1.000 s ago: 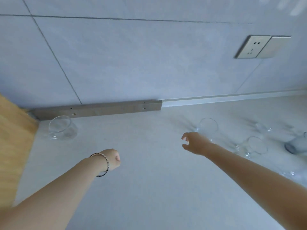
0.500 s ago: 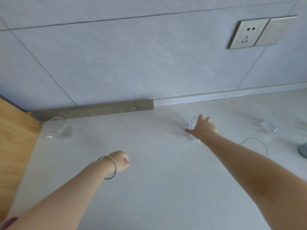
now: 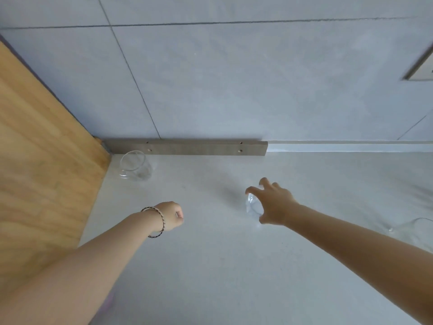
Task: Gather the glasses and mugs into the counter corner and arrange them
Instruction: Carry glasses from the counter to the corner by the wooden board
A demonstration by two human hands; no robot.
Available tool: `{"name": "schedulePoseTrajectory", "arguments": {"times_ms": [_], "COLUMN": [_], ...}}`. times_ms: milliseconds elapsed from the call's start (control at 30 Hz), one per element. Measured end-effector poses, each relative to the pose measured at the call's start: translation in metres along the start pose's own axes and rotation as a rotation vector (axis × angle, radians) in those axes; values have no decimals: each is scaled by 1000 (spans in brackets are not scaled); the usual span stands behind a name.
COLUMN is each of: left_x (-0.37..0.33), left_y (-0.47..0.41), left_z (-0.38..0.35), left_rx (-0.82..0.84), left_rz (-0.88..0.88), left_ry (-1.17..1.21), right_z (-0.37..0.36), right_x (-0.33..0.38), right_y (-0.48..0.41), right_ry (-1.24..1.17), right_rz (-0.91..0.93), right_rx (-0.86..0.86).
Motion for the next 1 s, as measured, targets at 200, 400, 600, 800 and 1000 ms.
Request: {"name": "schedulePoseTrajectory", "arguments": {"times_ms": [200, 400, 600, 800, 1000], "left_x": [89, 133, 161, 160, 142], "left_y": [-11, -23, -38, -45, -29], "left_z": [-6, -10, -9, -11, -10], "left_rx": [19, 32, 40, 46, 25], "left_rz": [23, -31, -69, -75, -71], "left_ry": [10, -24, 18, 38, 53], "right_z": [-3, 14, 18, 17, -26], "right_x": [123, 185, 205, 190, 168], "right_y": [-72, -145, -184, -169, -92], "right_ry": [-55, -71, -6, -159, -185], "right_rz": [75, 77, 78, 35, 60], "right_rx": [-25, -67, -81, -190, -130]}}
Point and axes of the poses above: each hand's wrist, its own y-axis away from the middle knuckle, its own z-axis out of the back of the hand, x = y × z, the point moved 7 cm from there along -y, towards the middle knuckle, and after that the axes turned 9 degrees about -y, right-handed, at the moved point
